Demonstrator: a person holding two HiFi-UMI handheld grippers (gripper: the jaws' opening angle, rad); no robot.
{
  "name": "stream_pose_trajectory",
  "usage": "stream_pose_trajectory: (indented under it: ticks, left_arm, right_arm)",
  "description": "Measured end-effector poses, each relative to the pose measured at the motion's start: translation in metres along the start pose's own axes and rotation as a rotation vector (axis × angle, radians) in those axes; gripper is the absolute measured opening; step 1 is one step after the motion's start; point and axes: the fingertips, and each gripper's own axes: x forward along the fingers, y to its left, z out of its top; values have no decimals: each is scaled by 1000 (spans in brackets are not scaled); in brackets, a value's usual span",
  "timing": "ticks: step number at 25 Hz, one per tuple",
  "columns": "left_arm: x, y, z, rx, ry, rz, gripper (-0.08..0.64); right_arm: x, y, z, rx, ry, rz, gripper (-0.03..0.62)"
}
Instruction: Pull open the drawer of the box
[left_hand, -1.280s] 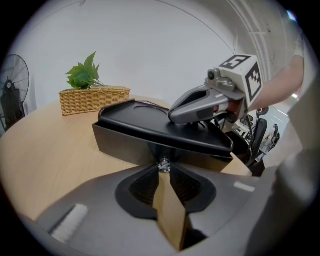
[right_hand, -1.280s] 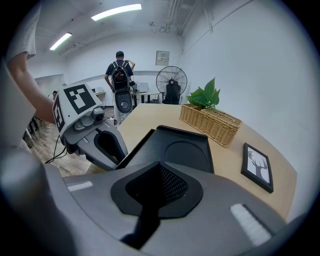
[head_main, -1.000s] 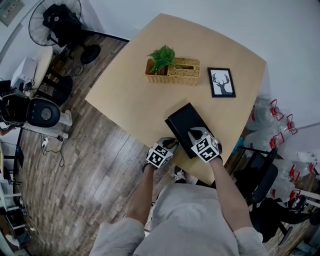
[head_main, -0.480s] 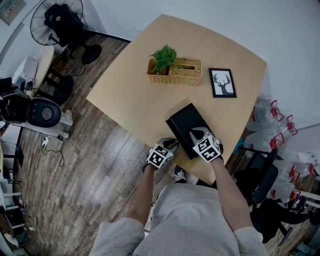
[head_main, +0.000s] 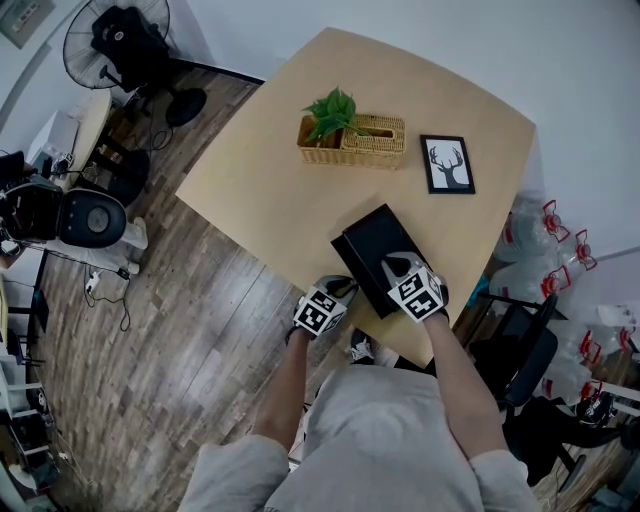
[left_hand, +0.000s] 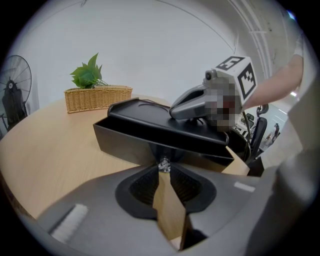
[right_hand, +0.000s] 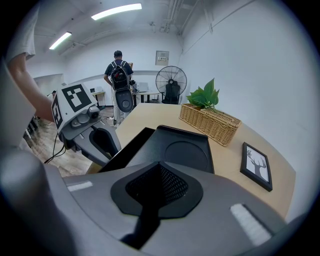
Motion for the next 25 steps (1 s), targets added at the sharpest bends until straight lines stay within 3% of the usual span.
stream_pose_trajectory:
  ticks: [25]
  left_arm:
    - [-19,3,-19,6,4,6,127]
  right_arm:
    - [-1,1,1,-3,-3,-5,2]
